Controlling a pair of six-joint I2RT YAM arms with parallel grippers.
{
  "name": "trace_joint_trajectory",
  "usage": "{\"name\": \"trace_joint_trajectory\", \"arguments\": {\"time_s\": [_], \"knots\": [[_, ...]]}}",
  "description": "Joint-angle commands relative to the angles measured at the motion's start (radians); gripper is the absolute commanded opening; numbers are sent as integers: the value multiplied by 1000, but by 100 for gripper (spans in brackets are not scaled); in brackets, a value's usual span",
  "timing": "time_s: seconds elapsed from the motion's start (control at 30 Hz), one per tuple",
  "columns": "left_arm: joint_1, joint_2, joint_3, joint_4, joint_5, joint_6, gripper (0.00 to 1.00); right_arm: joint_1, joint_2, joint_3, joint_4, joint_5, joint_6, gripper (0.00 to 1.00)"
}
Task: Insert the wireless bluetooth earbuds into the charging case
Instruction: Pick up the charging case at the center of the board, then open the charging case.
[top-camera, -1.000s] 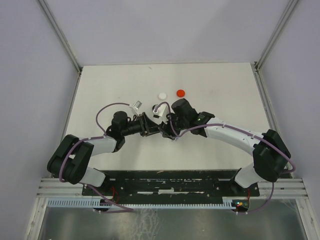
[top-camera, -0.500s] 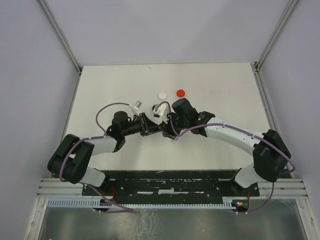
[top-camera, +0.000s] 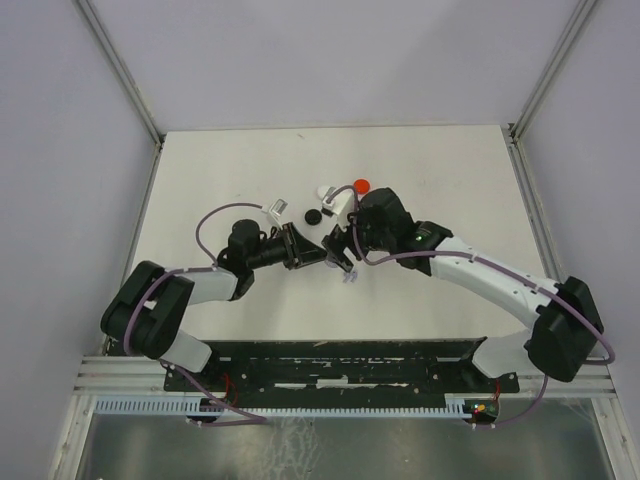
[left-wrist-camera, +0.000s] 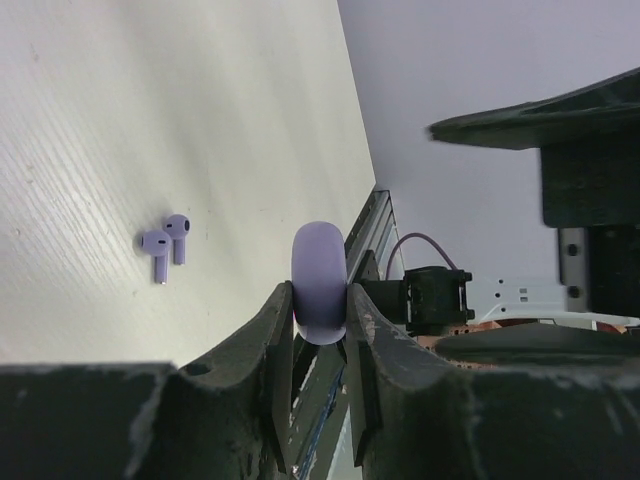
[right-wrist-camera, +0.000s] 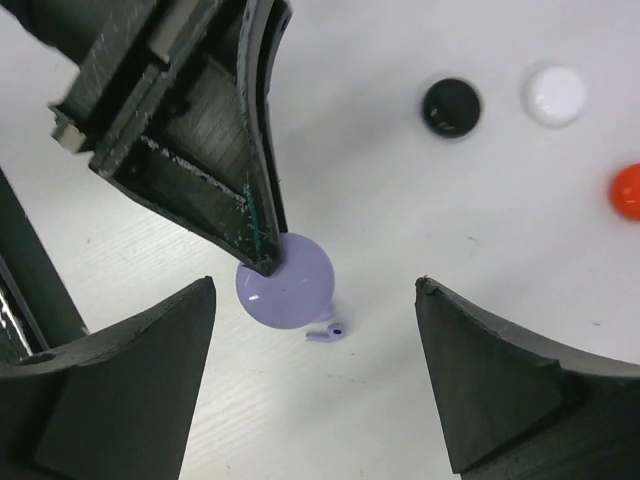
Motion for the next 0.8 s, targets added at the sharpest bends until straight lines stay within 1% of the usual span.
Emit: {"name": "trace_joint_trajectory", "arguments": {"time_s": [0.0, 0.13, 0.27, 0.77], "knots": [[-2, 28, 53, 89, -10, -48, 3, -17, -129, 0, 78, 139, 132, 91], [-3, 39, 68, 96, -13, -57, 3, -19, -146, 12, 28, 252, 207, 97], [-2, 40, 76, 95, -14, -59, 3, -19, -132, -9, 9, 307, 240, 99], [-2, 9, 88, 110, -14, -89, 3, -20, -41, -75, 51, 332, 274, 100]]}}
